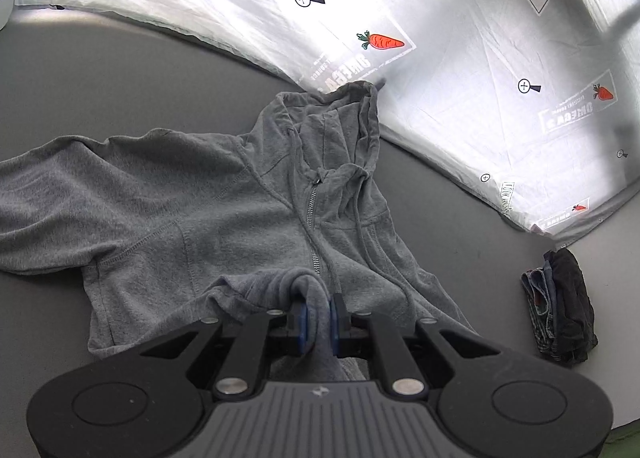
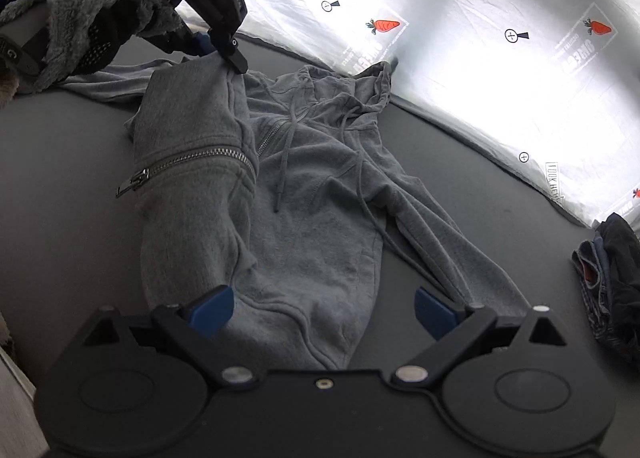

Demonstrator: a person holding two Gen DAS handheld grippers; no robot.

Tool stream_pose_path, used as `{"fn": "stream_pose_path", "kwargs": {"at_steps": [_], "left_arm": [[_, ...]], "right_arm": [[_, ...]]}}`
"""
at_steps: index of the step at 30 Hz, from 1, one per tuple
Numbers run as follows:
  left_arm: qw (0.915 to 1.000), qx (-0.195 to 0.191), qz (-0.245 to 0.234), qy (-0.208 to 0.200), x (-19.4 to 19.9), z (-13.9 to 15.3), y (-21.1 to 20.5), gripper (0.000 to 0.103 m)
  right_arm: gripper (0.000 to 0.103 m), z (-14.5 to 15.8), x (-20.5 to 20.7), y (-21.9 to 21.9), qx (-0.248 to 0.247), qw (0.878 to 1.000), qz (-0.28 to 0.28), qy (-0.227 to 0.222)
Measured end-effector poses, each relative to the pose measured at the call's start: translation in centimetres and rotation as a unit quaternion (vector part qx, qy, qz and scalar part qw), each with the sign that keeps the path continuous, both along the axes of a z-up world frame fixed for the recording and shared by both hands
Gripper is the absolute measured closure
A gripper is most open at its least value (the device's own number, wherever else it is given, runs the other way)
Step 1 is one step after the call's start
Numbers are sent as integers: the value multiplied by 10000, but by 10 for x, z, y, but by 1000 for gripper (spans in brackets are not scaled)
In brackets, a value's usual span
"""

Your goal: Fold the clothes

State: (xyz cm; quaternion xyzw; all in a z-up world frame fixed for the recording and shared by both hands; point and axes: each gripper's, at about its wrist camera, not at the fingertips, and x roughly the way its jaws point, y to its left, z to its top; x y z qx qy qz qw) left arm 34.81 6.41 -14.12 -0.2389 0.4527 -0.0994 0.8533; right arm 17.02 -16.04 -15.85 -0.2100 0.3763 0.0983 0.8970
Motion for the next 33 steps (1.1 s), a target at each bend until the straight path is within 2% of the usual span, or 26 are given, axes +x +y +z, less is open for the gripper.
{"fn": "stream_pose_path", "kwargs": {"at_steps": [6, 9, 10, 13, 15, 16, 19, 24, 28, 33], "left_arm": [[9999, 83, -57, 84, 9, -3, -6, 91], [9998, 109, -112, 88, 9, -2, -6, 91], [9998, 118, -121, 89, 9, -2, -5, 91], [9997, 176, -160, 84, 6, 0, -3, 91], [9995, 223, -197, 45, 2, 2, -1, 90], [9995, 249, -211, 25, 1, 2, -1, 90], [9995, 266, -194, 14, -5, 3, 1, 90], [9998, 176, -55, 55, -10, 2, 4, 90], [9998, 207, 39, 33, -15, 2, 6, 89], [9996, 96, 241, 100, -21, -2, 12, 87]], "right_arm": [[4, -7, -18, 22, 203, 9983, 453, 322], [4, -24, -22, 40, 11, 9984, 370, 423], [4, -32, -23, 45, -118, 9984, 315, 465], [4, -59, -26, 55, -1185, 9921, 90, 402], [4, -60, -33, 49, -1457, 9889, -199, 227], [4, -57, -35, 44, -1442, 9887, -376, 173], [5, -42, -37, 18, -957, 9903, -1008, 48], [8, -23, -28, -15, -556, 9846, -1649, -184], [10, -13, -25, -31, -110, 9861, -1651, -141], [10, -15, -26, -49, 374, 9871, -1536, 258]]}}
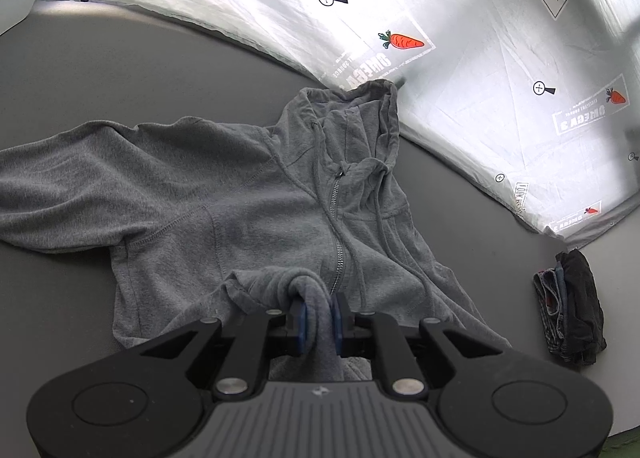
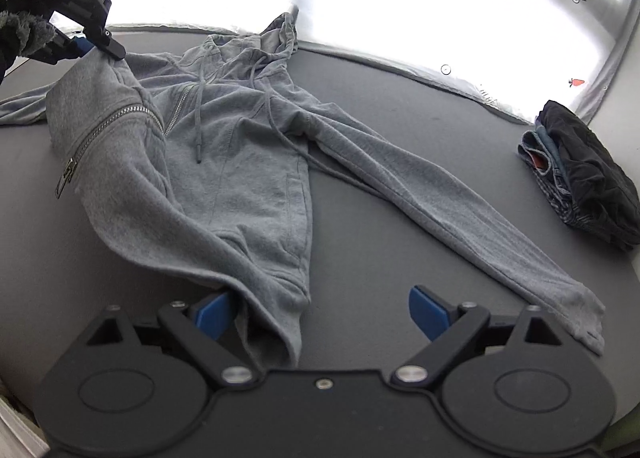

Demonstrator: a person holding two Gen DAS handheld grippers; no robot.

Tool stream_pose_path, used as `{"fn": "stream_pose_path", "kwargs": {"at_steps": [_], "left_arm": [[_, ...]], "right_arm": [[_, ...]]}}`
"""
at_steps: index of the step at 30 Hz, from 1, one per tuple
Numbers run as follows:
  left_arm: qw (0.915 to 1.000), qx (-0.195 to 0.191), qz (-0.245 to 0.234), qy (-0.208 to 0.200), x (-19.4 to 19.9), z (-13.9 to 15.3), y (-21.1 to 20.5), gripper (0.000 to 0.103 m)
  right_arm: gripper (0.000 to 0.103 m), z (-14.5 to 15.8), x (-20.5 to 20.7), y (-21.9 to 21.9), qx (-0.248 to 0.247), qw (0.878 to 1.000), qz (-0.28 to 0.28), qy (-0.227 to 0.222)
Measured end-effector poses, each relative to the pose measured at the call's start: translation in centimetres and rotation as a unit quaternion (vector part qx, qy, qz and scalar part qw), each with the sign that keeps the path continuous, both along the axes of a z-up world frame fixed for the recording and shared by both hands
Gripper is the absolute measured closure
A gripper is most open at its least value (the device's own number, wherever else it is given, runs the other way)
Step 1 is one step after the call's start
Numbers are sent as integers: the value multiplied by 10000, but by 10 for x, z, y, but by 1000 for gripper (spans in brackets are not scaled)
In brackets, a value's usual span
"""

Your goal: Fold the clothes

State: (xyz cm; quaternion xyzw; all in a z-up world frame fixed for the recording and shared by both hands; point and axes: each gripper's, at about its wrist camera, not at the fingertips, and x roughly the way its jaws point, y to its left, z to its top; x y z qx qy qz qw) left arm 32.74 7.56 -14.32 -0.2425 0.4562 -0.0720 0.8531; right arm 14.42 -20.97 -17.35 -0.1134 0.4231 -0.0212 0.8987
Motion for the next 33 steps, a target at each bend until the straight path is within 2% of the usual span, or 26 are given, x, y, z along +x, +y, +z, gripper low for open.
{"fn": "stream_pose_path", "kwargs": {"at_steps": [6, 13, 22, 26, 29, 32, 33], "left_arm": [[9999, 103, 19, 26, -6, -3, -1, 87], [9999, 142, 16, 68, -8, -7, 1, 87], [9999, 112, 61, 101, -10, -11, 2, 87], [9998, 130, 73, 131, -10, -12, 3, 87], [9997, 157, 80, 151, -12, -14, 4, 87], [9996, 178, 104, 174, -14, -15, 6, 86], [9996, 193, 110, 182, -15, -16, 6, 86]], "right_arm": [[10, -6, -4, -4, 154, 9994, 203, 253], [10, -11, -17, -12, 259, 9984, 168, 480], [12, -35, -23, -14, 7, 9975, 142, 694], [30, -38, -19, -4, -290, 9980, 286, 475], [50, -40, -17, 12, -604, 9942, 796, 397], [52, -45, -15, 31, -923, 9857, 1354, 398], [57, -49, -14, 36, -1039, 9823, 1495, 438]]}}
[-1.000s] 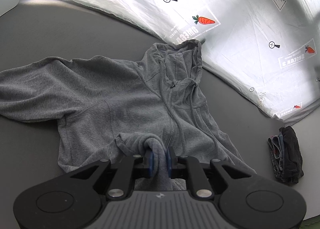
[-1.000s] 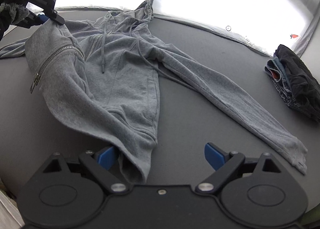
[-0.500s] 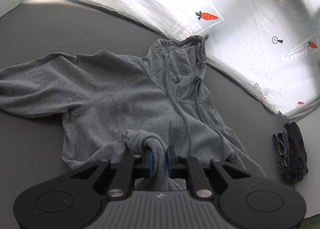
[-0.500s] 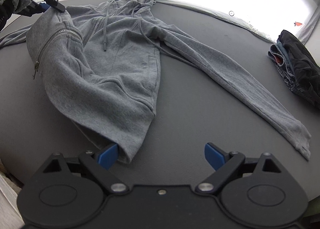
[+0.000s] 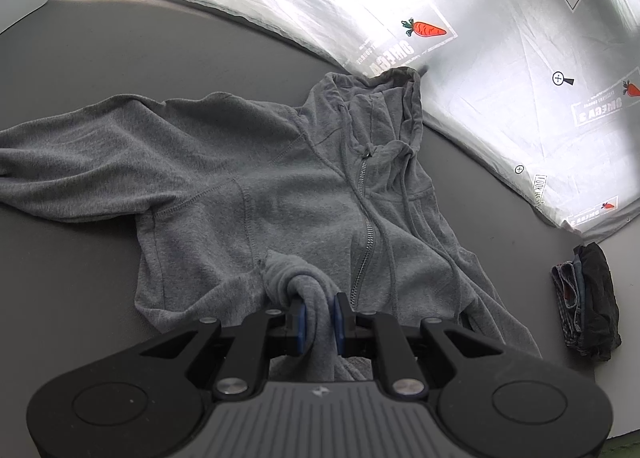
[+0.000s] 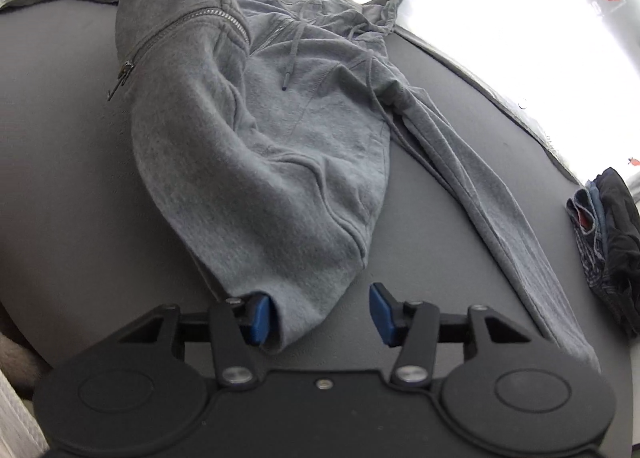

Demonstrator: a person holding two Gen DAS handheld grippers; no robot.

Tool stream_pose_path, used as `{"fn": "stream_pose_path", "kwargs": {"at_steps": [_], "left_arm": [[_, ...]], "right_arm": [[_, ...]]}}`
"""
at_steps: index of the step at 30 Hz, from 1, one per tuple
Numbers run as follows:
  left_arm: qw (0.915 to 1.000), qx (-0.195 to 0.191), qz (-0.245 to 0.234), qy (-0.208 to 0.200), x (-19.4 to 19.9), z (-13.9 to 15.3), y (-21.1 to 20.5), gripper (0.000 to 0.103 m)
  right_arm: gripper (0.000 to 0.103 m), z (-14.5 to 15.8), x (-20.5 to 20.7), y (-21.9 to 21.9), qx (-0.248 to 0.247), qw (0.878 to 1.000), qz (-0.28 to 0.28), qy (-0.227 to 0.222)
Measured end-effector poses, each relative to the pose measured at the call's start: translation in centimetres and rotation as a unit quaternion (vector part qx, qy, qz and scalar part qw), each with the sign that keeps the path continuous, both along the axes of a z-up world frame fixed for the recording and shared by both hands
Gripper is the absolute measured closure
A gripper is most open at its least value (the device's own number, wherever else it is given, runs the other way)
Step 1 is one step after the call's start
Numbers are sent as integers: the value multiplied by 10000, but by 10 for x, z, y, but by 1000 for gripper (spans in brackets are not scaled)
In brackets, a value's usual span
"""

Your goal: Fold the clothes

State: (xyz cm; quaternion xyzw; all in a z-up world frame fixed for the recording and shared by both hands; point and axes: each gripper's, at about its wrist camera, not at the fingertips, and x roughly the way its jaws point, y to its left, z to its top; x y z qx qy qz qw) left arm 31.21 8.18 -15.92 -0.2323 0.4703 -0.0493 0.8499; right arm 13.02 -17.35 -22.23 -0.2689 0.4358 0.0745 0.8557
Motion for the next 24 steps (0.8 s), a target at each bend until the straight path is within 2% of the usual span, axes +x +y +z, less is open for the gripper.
{"fn": "stream_pose_path", "kwargs": {"at_steps": [1, 3, 5, 7, 11, 14, 16, 21, 24], "left_arm": [[10000, 19, -3, 7, -1, -1, 1, 86], [9999, 107, -48, 10, -4, -1, 2, 83], [9995, 264, -157, -42, -11, -1, 4, 80], [9986, 468, -238, -108, -20, 0, 9, 68], [9946, 951, -369, -198, -50, -2, 23, 59], [9909, 1253, -426, -260, -82, -4, 34, 44], [9893, 1375, -420, -263, -102, -6, 41, 39], [9782, 2032, -432, -73, -143, -16, 45, 40], [9861, 1576, -505, -110, -150, -19, 51, 40]], "right_arm": [[61, -3, 1, 4, -102, 9999, 116, 24], [89, -5, 3, 10, -155, 9994, 287, 61], [97, -4, 7, 10, 4, 9996, 215, 181], [98, -1, 11, 0, 413, 9987, -82, 273], [100, 7, 20, -30, 1564, 9832, -855, 398], [101, 6, 26, -41, 1864, 9748, -1105, 526], [101, 4, 28, -44, 1951, 9721, -1161, 591], [100, 3, 31, -39, 1774, 9774, -963, 624], [99, 3, 32, -39, 1764, 9779, -935, 621]]}}
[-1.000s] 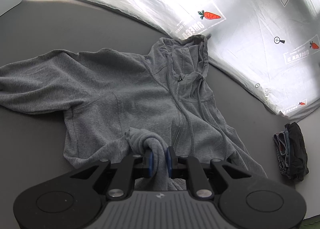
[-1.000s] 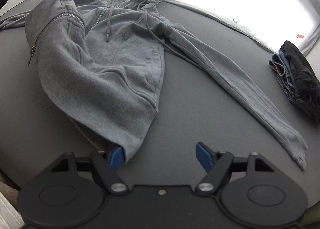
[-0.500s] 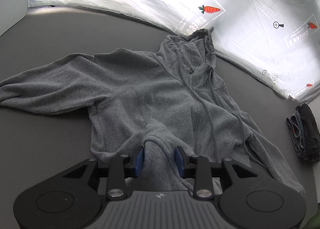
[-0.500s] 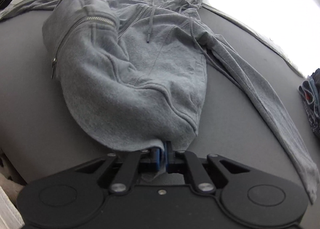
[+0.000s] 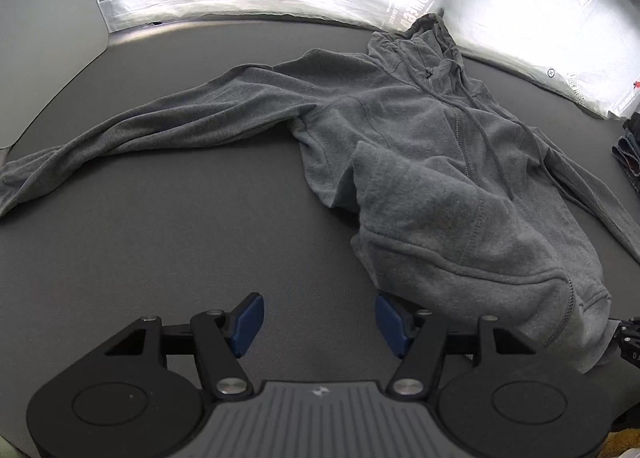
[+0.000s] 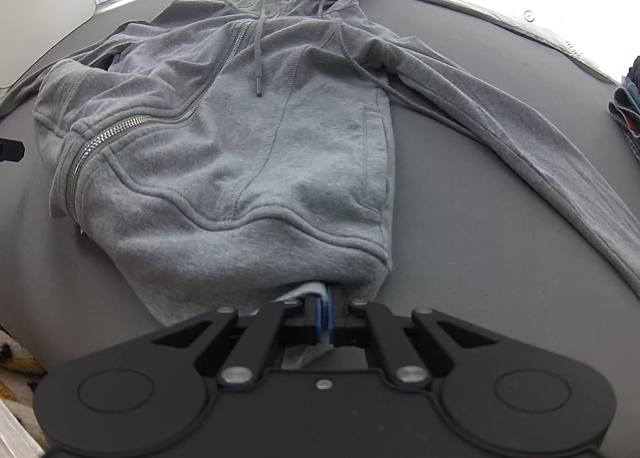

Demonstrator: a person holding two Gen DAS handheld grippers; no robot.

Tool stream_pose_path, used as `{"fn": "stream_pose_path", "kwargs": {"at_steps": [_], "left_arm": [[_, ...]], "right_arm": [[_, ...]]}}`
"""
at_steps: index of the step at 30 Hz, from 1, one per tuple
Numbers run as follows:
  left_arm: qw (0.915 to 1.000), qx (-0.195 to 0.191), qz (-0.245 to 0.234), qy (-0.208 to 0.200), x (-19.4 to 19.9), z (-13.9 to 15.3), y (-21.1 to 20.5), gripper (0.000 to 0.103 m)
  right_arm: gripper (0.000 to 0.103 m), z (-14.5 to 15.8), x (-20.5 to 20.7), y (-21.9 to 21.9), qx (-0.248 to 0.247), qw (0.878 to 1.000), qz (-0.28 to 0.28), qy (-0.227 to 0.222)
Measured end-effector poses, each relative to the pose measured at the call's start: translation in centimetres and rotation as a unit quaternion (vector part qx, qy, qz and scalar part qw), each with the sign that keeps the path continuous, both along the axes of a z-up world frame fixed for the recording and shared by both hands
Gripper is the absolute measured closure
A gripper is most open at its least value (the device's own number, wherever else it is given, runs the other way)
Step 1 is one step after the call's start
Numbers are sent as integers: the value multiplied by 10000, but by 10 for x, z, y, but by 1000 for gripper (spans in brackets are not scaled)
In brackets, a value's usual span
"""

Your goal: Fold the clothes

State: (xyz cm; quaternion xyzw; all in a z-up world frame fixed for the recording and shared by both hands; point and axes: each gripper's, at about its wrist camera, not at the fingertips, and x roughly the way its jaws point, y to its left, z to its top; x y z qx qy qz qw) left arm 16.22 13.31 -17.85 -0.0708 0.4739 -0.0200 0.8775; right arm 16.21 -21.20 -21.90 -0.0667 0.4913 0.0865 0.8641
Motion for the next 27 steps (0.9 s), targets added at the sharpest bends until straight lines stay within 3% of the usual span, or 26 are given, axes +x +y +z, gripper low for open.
{"fn": "stream_pose_path", "kwargs": {"at_steps": [2, 5, 8, 9, 10, 11, 16, 20, 23, 27], "left_arm": [[9995, -212, -150, -181, 3, 1, -1, 38], [9970, -353, -425, -547, 17, -1, -14, 23], [9946, -646, -655, -477, 38, -8, -23, 23], [9944, -775, -597, -403, 44, -8, -26, 45], [9946, -903, -393, -339, 49, -6, -27, 78], [9943, -1004, -211, -275, 51, -1, -29, 84], [9905, -1249, 95, -560, 28, 74, -34, 88], [9877, -1225, 312, -924, 24, 117, -30, 88], [9892, -996, 691, -825, 56, 101, -23, 79], [9913, -706, 1057, 341, 120, 24, -12, 68]], "right_arm": [[99, 0, 1, -1, 15, 10000, -9, 0], [99, 0, 1, -2, 41, 10000, -31, -6], [100, 3, 1, -5, 115, 9999, -121, 12], [101, 6, 0, -7, 139, 9998, -155, -33], [101, 14, -2, -10, 164, 9996, -188, -137], [101, 22, -5, -14, 205, 9993, -220, -240], [102, 103, -20, -51, 877, 9921, -410, -801], [102, 157, -16, -78, 1467, 9751, -709, -1502], [102, 148, 13, -88, 1606, 9694, -944, -1597], [102, 102, 62, -81, 1657, 9718, -1283, -1079]]}}
